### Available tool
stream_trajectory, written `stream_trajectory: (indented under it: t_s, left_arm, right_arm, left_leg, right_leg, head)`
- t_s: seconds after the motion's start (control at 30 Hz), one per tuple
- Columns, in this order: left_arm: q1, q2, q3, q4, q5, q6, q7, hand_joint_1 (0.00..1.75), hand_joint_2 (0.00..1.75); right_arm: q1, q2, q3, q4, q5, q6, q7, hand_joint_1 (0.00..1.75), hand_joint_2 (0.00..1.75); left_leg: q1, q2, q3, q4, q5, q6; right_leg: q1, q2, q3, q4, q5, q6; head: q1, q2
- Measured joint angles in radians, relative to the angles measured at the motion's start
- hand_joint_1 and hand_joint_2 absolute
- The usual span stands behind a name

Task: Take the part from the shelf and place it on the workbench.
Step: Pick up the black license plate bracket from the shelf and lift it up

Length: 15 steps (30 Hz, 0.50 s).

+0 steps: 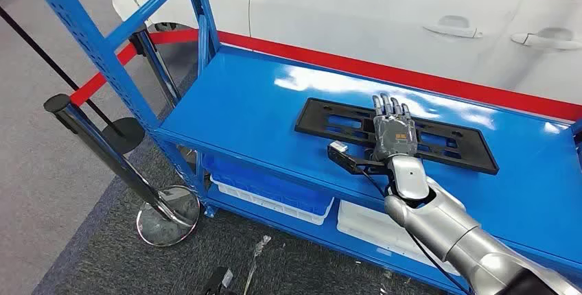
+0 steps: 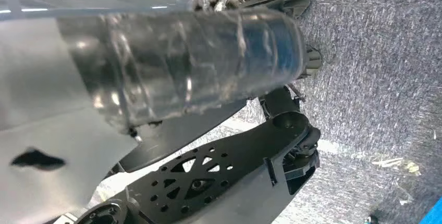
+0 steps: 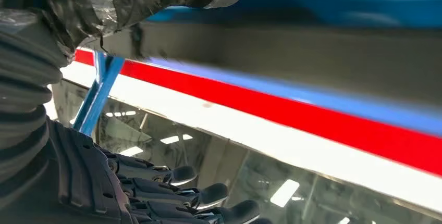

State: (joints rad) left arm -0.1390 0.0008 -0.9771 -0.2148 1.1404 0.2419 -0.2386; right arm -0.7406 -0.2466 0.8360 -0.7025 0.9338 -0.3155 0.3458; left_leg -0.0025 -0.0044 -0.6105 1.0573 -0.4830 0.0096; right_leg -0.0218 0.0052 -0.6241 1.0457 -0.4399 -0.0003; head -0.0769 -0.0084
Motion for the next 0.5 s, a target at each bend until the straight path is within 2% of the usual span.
stream_trajectory:
  t_s: [0.07, 0.13, 0.17, 0.2, 0.23, 0.3, 0.33, 0.37, 0.4, 0.5]
  left_arm:
    - [0.0, 0.0, 0.001, 0.0, 0.001, 0.0, -0.002, 0.0, 0.0]
    - [-0.001, 0.0, 0.004, 0.0, 0.002, 0.001, -0.004, 0.0, 0.0]
    - [-0.001, 0.0, 0.006, 0.0, 0.003, 0.001, -0.005, 0.0, 0.0]
    - [-0.001, 0.0, 0.008, 0.0, 0.003, 0.001, -0.006, 0.0, 0.0]
    - [-0.002, 0.0, 0.009, 0.0, 0.004, 0.001, -0.006, 0.0, 0.0]
    - [-0.002, 0.001, 0.01, 0.0, 0.004, 0.001, -0.005, 0.0, 0.0]
    - [-0.002, 0.001, 0.011, 0.0, 0.004, 0.002, -0.005, 0.0, 0.0]
    - [-0.002, 0.002, 0.011, 0.0, 0.004, 0.002, -0.005, 0.0, 0.0]
    - [-0.002, 0.002, 0.011, 0.0, 0.004, 0.002, -0.005, 0.0, 0.0]
    - [0.001, 0.003, 0.012, 0.0, 0.004, 0.004, -0.005, 0.0, 0.0]
  right_arm:
    - [0.002, -0.002, -0.007, 0.001, -0.006, 0.008, -0.005, 0.0, 1.75]
    - [0.01, -0.004, -0.017, 0.005, -0.018, 0.021, -0.015, 0.0, 1.75]
    - [0.016, -0.004, -0.02, 0.008, -0.022, 0.025, -0.02, 0.0, 1.75]
    - [0.023, -0.005, -0.021, 0.01, -0.024, 0.027, -0.025, 0.0, 1.75]
    - [0.027, -0.005, -0.023, 0.013, -0.027, 0.028, -0.029, 0.0, 1.75]
    - [0.032, -0.005, -0.028, 0.016, -0.029, 0.027, -0.035, 0.0, 1.75]
    - [0.032, -0.005, -0.032, 0.017, -0.03, 0.027, -0.035, 0.0, 1.75]
    - [0.033, -0.005, -0.036, 0.019, -0.03, 0.028, -0.036, 0.0, 1.75]
    - [0.035, -0.005, -0.039, 0.021, -0.03, 0.029, -0.036, 0.0, 1.75]
    - [0.043, -0.006, -0.043, 0.029, -0.035, 0.035, -0.046, 0.0, 1.75]
  left_leg:
    - [0.002, 0.0, -0.027, 0.061, -0.033, -0.005]
    - [0.005, 0.0, -0.085, 0.187, -0.088, -0.012]
    - [0.005, 0.0, -0.108, 0.233, -0.099, -0.013]
    - [0.005, 0.0, -0.115, 0.245, -0.092, -0.012]
    - [0.005, 0.0, -0.105, 0.221, -0.068, -0.01]
    - [0.003, 0.0, -0.046, 0.093, -0.001, 0.003]
    - [0.0, 0.0, -0.016, 0.031, 0.02, 0.009]
    - [-0.003, 0.0, 0.003, -0.01, 0.029, 0.014]
    - [-0.006, -0.001, 0.01, -0.026, 0.027, 0.017]
    - [-0.003, 0.0, 0.018, -0.047, 0.035, 0.027]
  right_leg:
    - [0.0, 0.0, 0.0, 0.0, 0.0, -0.004]
    - [0.001, 0.0, -0.001, -0.001, 0.001, -0.009]
    - [0.002, 0.0, -0.001, -0.001, 0.0, -0.009]
    - [0.003, 0.0, 0.0, 0.0, 0.0, -0.009]
    - [0.004, 0.001, 0.0, 0.0, 0.0, -0.009]
    - [0.004, 0.002, 0.002, -0.001, 0.0, -0.009]
    - [0.006, 0.003, 0.001, -0.001, 0.0, -0.007]
    - [0.006, 0.003, 0.0, -0.002, 0.001, -0.003]
    - [0.006, 0.003, -0.002, -0.003, 0.002, 0.001]
    - [0.006, 0.001, -0.005, -0.003, 0.001, 0.017]
  head:
    - [-0.001, 0.0]
    - [-0.003, 0.0]
    - [-0.003, 0.0]
    - [-0.003, 0.0]
    - [-0.003, 0.0]
    - [-0.002, 0.0]
    - [-0.002, 0.0]
    - [-0.002, 0.0]
    - [-0.002, 0.0]
    - [-0.001, 0.0]
